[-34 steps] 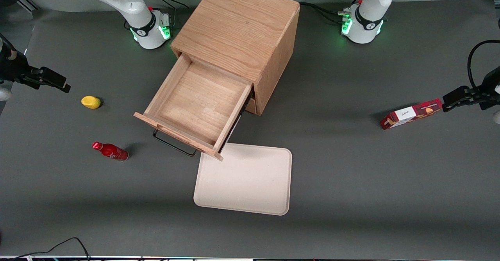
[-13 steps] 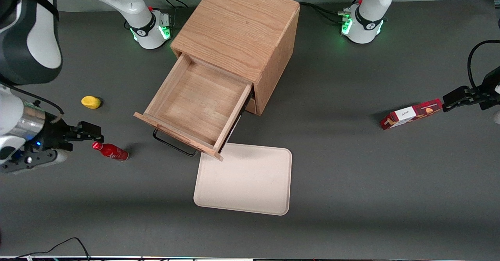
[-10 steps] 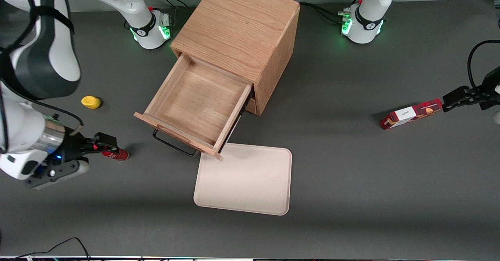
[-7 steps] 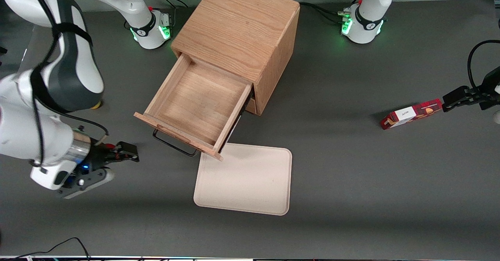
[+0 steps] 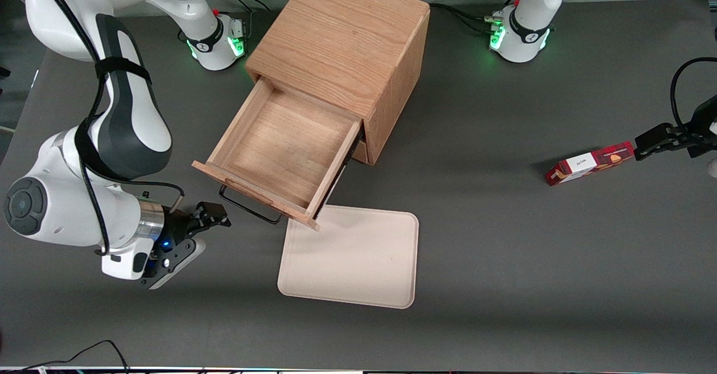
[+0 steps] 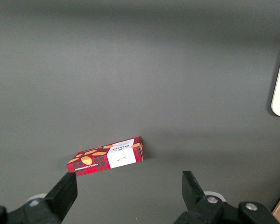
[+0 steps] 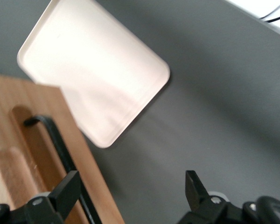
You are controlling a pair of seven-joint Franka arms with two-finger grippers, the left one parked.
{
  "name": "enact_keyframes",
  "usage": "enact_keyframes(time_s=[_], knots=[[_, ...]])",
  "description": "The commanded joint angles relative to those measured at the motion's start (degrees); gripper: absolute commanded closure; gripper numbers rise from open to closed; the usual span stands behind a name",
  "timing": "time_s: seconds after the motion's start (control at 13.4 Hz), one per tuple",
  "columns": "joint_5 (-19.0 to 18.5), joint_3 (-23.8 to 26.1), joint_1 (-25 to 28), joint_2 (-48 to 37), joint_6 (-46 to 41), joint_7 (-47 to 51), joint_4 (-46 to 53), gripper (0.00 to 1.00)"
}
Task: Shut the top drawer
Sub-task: 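Bring the right gripper against the open drawer's front panel beside the handle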
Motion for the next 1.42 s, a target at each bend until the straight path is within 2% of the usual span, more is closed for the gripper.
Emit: enact_keyframes(time_s=[0.0, 0.22, 1.34], knots=[[2.51, 0.95, -0.80, 2.50, -3.33, -5.83, 2.45, 0.00], [5.32, 0.96, -0.80, 3.64, -5.18, -7.42, 2.45, 0.00], [4.54, 1.13, -0.01, 5.22, -5.97, -10.06, -0.97, 0.00]])
